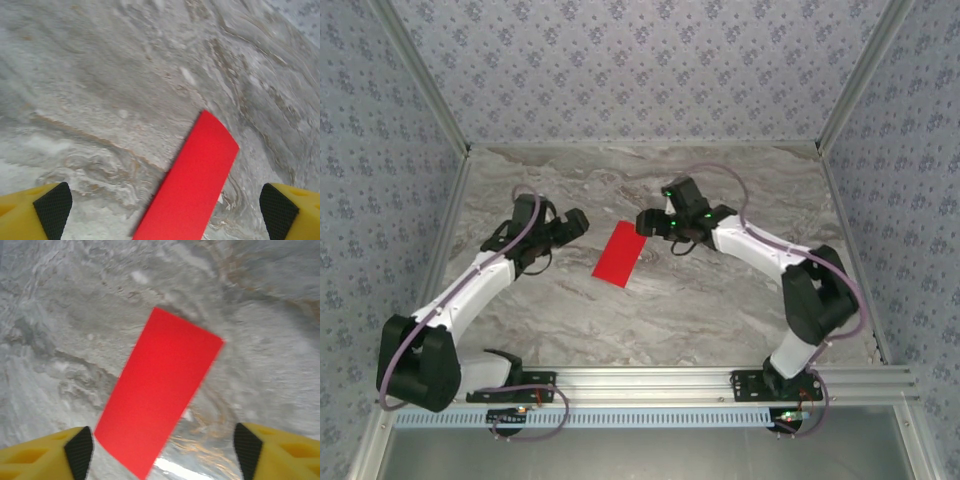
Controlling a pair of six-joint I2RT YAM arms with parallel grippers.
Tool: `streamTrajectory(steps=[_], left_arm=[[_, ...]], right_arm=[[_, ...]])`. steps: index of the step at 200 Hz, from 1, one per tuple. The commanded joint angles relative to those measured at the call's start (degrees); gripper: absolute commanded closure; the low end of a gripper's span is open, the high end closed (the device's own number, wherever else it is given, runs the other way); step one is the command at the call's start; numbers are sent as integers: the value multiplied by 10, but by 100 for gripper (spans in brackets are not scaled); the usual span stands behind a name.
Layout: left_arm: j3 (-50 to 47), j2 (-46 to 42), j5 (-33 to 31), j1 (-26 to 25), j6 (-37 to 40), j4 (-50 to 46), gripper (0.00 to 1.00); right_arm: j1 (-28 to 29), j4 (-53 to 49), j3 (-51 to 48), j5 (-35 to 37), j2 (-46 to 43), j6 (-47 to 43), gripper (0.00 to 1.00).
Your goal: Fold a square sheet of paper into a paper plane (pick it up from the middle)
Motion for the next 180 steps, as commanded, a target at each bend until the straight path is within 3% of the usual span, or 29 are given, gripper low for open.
streamTrajectory(steps=[1,46,108,156,180], left_arm=[[-19,-24,12,32,-28,-32,1],[-48,-44,26,84,-41,-58,1],[-51,-49,33,93,-41,-72,1],[-55,-53,36,95,-40,-71,1],[-57,-49,43,95,-40,-69,1]], right_arm=[[27,0,51,-13,42,1,31],[68,-15,137,-39,155,17,47],[116,-64,238,-66,277,12,50],[128,-106,238,-75,309,-56,50],[123,-141,218,-88,302,-142,50]])
